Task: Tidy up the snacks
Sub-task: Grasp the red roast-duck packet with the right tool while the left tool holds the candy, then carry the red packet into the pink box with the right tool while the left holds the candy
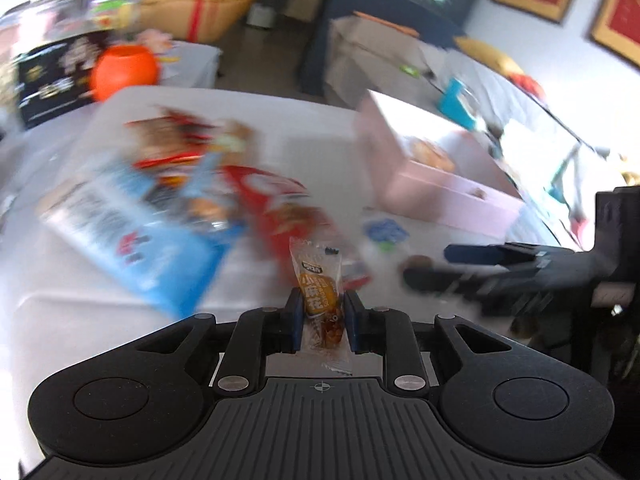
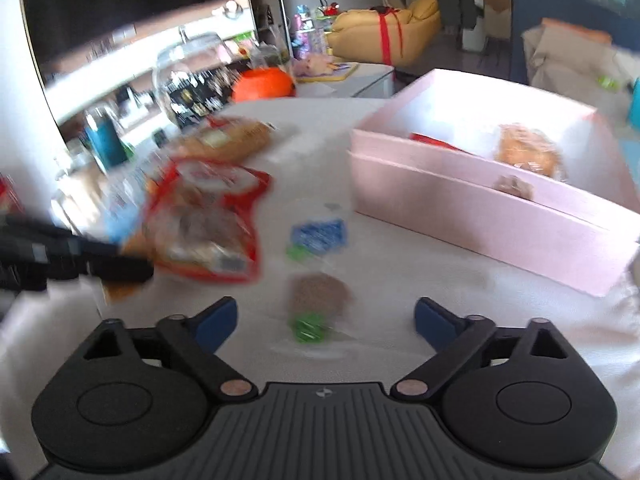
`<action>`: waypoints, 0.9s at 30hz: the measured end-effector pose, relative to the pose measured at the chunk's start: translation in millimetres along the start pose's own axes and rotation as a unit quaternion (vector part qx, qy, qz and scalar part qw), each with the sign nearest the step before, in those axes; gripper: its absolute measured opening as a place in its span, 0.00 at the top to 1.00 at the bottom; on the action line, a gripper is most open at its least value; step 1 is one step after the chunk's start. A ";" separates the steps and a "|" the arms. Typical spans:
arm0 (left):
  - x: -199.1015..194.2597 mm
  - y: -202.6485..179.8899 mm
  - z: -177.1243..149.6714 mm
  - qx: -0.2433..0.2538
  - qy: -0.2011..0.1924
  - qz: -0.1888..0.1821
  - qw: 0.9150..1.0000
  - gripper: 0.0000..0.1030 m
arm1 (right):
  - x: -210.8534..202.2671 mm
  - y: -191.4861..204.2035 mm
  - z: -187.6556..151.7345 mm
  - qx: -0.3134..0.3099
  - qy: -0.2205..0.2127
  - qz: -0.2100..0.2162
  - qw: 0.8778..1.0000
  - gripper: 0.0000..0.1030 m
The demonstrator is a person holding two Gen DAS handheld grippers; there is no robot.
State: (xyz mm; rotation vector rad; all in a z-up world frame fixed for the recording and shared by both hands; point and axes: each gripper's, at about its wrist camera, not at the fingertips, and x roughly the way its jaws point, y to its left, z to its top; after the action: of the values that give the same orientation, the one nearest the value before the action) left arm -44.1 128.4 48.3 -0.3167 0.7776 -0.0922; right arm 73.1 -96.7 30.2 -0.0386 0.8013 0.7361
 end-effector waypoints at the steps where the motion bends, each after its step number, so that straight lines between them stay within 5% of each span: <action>1: -4.0 7.7 -1.3 -0.009 -0.004 0.008 1.000 0.76 | -0.4 2.9 8.2 0.017 -0.006 0.022 1.000 0.08; 5: -9.7 29.1 -5.8 -0.036 -0.007 0.016 0.999 0.76 | 26.1 23.4 42.9 0.044 0.010 0.071 0.996 0.08; 12: -2.6 37.3 -20.6 -0.060 0.003 -0.003 0.998 0.76 | 101.0 49.6 69.0 0.047 0.058 0.044 0.996 0.08; 16: 2.6 36.7 -21.6 -0.063 0.007 -0.012 0.998 0.76 | 91.1 60.4 56.3 0.001 0.067 0.046 0.997 0.14; 18: 5.4 32.7 -21.7 -0.062 0.009 -0.020 0.998 0.76 | 79.8 66.5 46.6 -0.037 0.068 0.019 0.997 0.33; 20: 7.5 26.1 -21.6 -0.054 0.014 -0.028 0.998 0.76 | 62.2 64.1 35.5 -0.059 0.070 0.007 0.996 0.35; 27: 25.8 -1.3 -19.0 -0.021 0.039 -0.052 0.998 0.76 | -17.1 3.3 7.9 0.006 0.048 -0.015 0.999 0.38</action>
State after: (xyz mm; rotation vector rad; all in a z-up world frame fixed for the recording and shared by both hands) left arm -39.1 117.3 18.7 -0.3955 0.8417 -0.1864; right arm 68.2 -101.9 48.0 -0.0755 0.8955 0.7040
